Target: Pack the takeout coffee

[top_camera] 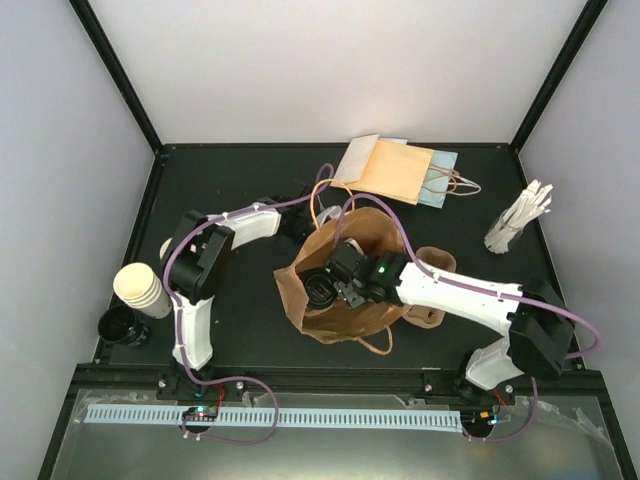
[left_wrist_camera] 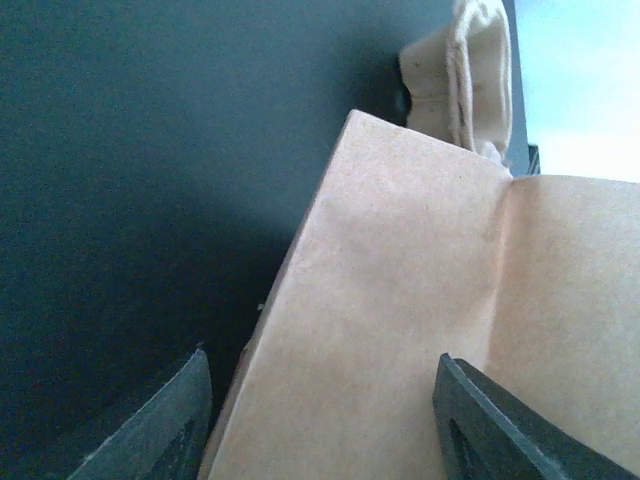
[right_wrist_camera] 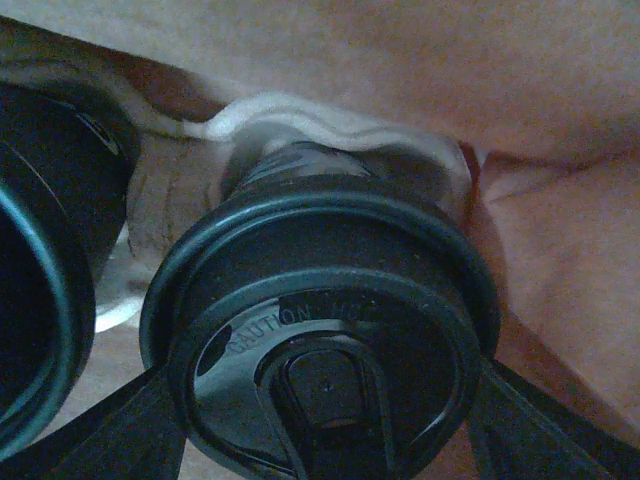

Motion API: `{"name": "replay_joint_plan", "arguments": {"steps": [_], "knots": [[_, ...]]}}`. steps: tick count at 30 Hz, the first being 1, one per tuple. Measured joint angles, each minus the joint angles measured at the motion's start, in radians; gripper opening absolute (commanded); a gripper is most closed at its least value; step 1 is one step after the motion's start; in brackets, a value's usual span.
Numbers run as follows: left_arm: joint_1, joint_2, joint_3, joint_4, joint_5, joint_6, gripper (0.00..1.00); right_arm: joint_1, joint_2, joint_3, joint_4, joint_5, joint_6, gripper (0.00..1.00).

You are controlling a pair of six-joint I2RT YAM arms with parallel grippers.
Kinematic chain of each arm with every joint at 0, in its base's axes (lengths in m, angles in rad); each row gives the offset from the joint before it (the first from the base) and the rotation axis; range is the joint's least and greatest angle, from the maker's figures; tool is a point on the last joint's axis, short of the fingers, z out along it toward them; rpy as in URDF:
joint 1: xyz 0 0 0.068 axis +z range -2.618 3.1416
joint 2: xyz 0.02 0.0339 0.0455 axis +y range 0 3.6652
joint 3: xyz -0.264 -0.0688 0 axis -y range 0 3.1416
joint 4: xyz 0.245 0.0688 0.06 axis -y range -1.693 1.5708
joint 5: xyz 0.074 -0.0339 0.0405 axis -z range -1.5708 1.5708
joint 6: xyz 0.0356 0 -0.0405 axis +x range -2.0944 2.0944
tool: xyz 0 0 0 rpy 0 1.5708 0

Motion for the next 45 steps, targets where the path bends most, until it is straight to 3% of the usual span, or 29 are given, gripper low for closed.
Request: {"name": "replay_joint_plan", "arguments": {"steps": [9, 18, 36, 45], "knots": [[0.159, -0.064, 0.011, 0.000, -0.079, -0.079, 0.81, -0.113, 0.155, 0.228, -0.172, -0.151, -0.159, 0.38], [0.291, -0.275, -0.032, 0.053, -0.244, -0.155, 0.85, -0.178, 0.289, 0.403, -0.297, -0.241, -0.272, 0.37], [0.317, -0.710, -0.092, -0.011, -0.469, -0.115, 0.87, -0.261, 0.394, 0.509, -0.345, -0.348, -0.398, 0.35], [0.318, -0.866, -0.143, 0.014, -0.348, -0.089, 0.87, -0.309, 0.400, 0.519, -0.351, -0.416, -0.430, 0.31]]}}
